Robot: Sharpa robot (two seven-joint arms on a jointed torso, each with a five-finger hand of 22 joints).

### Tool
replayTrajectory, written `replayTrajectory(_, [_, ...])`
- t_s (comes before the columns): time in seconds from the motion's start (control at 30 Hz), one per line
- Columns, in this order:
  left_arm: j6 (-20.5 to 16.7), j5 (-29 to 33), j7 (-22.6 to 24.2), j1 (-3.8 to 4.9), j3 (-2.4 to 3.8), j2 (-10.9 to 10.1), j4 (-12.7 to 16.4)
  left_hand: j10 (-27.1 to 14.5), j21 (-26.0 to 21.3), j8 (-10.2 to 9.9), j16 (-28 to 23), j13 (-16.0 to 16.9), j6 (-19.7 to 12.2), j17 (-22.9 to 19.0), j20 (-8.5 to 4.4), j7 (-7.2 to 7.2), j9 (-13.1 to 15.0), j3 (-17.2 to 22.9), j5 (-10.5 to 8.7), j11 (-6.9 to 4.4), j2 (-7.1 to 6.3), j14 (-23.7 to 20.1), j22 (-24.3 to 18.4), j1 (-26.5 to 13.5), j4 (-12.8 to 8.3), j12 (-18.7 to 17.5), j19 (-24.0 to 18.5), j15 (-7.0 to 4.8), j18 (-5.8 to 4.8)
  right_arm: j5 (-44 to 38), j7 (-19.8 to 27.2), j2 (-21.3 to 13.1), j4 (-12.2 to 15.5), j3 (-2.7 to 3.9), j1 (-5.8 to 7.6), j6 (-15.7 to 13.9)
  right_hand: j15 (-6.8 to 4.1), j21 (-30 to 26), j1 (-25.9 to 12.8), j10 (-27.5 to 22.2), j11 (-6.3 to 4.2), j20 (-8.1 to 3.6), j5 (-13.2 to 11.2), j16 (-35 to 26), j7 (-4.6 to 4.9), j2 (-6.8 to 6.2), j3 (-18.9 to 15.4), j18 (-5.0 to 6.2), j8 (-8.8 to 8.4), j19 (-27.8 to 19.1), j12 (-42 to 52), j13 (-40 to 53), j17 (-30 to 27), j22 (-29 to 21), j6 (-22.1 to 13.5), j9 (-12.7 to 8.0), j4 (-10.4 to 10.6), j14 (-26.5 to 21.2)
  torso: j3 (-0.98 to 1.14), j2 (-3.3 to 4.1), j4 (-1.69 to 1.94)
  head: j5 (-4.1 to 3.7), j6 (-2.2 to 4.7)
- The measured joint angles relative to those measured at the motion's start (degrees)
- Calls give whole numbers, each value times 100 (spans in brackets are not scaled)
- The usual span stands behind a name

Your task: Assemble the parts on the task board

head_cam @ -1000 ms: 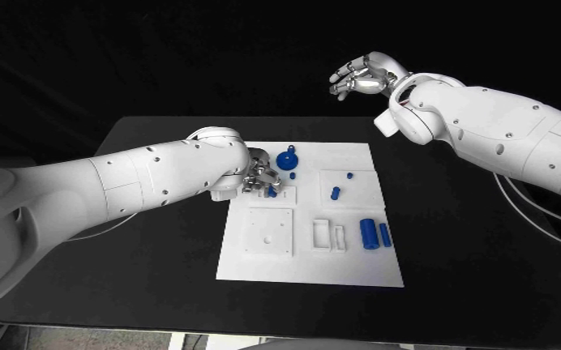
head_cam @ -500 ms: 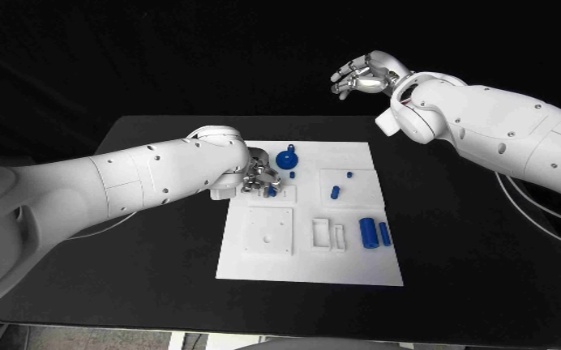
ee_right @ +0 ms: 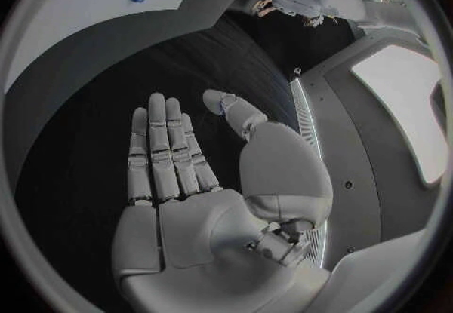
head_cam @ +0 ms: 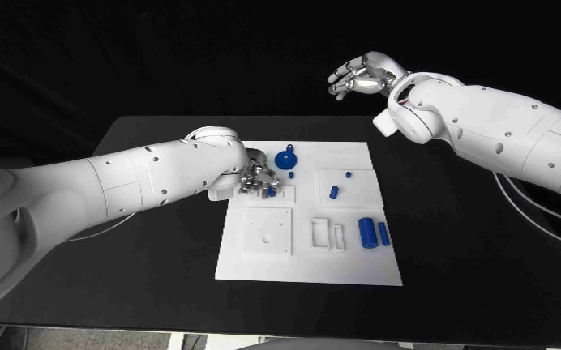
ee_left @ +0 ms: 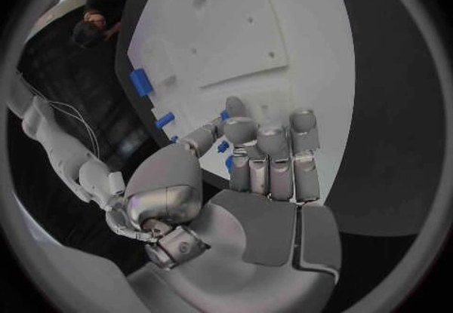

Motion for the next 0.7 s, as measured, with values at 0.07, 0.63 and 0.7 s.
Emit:
replayTrajectory(0.07, [-5, 2, 0, 0, 0, -1, 0, -1, 0, 1, 0, 0, 9, 0, 0, 6, 0, -4, -142, -1, -17, 0, 0, -18, 27, 0, 0, 0, 0, -2, -1, -4, 1, 0, 0, 4, 5, 0, 0, 0, 0, 0, 0, -22, 0, 0, 0, 0, 0, 0, -22, -2, 0, 0, 0, -5, 0, -5, 0, 0, -1, -3, 1])
replayTrajectory(0.63, [-142, 0, -24, 0, 2, -76, -7, -28, 0, 2, 0, -38, -20, 5, 21, 1, 17, -111, -775, -29, -498, 0, -1, -362, 284, 0, -67, 1, 0, -20, -9, -18, 4, -1, 0, 21, 32, -42, 0, 0, 0, 20, 0, -44, -6, 0, 0, 0, 0, -62, -44, -10, 0, 13, -34, -12, 0, -58, 3, -1, -1, -15, 7])
replayTrajectory(0.7, [-184, 0, -24, -1, 21, -95, -3, -28, -44, 2, 0, -51, -73, 4, 52, 4, 26, -87, -774, -29, -609, -64, -1, -331, 307, 0, -157, 6, 0, -21, -10, -22, 3, -1, 0, 22, 25, -45, 0, 0, 0, 9, 0, -44, -6, 0, 0, 0, 0, -73, -44, -10, -1, 19, -34, -13, 0, -66, 2, -3, -1, -18, 9])
